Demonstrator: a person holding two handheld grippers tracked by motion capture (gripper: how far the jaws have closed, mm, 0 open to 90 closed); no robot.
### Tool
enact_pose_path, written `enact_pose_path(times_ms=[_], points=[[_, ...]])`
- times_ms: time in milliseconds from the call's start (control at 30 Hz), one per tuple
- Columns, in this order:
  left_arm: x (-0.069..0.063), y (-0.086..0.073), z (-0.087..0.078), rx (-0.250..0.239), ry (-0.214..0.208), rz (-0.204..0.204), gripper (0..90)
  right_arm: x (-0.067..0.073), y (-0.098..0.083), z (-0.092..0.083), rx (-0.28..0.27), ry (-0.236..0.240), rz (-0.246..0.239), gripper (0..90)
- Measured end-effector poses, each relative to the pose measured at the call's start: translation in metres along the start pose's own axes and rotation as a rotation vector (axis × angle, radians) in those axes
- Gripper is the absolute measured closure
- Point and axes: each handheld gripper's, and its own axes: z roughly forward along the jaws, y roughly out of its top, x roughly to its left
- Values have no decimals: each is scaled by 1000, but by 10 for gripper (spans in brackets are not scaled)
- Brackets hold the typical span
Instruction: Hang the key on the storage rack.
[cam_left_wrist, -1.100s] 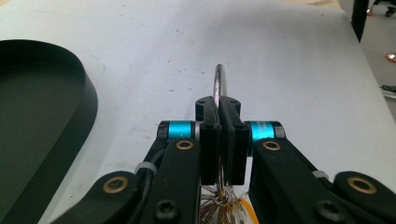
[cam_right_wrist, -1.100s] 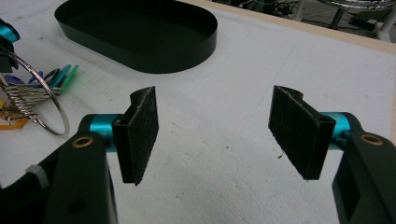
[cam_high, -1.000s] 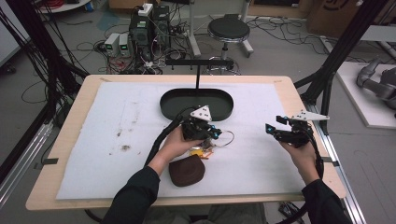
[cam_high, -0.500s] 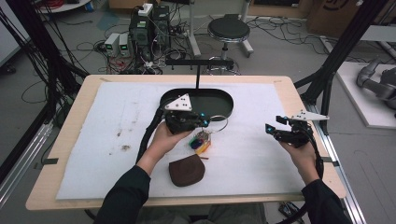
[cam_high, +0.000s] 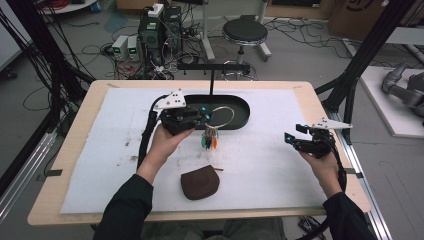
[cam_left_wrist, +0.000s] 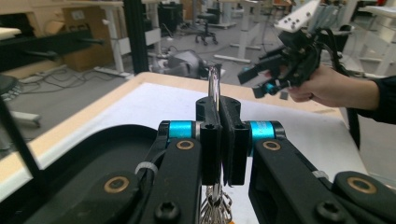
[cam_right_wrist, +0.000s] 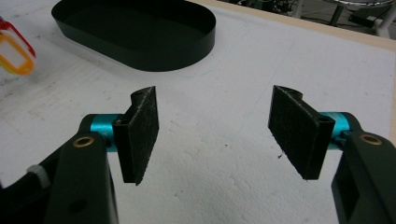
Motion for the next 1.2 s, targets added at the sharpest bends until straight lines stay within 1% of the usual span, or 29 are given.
enact_pose_path(times_ms=[200,267,300,367,433,467,667,700,767,867,967,1000,1200], points=[[13,9,-16,-43,48,-9,867,0,0,0,3,-3,-1,343],[18,9,-21,-69,73,-19,867,0,0,1,4,-2,-1,345],[21,9,-23,-84,80,-33,867,0,0,1,5,-1,1,345],[26,8,-27,-96,103,-45,867,-1,0,1,4,-2,1,345],[32,8,-30,-97,120,-52,867,0,0,0,6,-1,8,345],[35,8,-32,-95,136,-53,868,-1,0,0,5,-2,6,345],[50,11,-40,-93,183,-64,867,-2,0,1,9,-2,3,346],[53,11,-42,-96,196,-62,867,-2,-1,1,10,-1,3,346],[58,11,-45,-109,209,-73,867,-1,-1,1,12,-2,2,346],[66,13,-47,-85,236,-78,867,-1,0,1,8,-2,1,346],[72,16,-49,-73,255,-75,867,-2,0,1,6,0,2,348],[74,16,-50,-78,261,-76,867,-2,0,1,6,-1,4,348],[86,16,-49,-76,289,-97,867,-2,0,1,7,-1,4,348]])
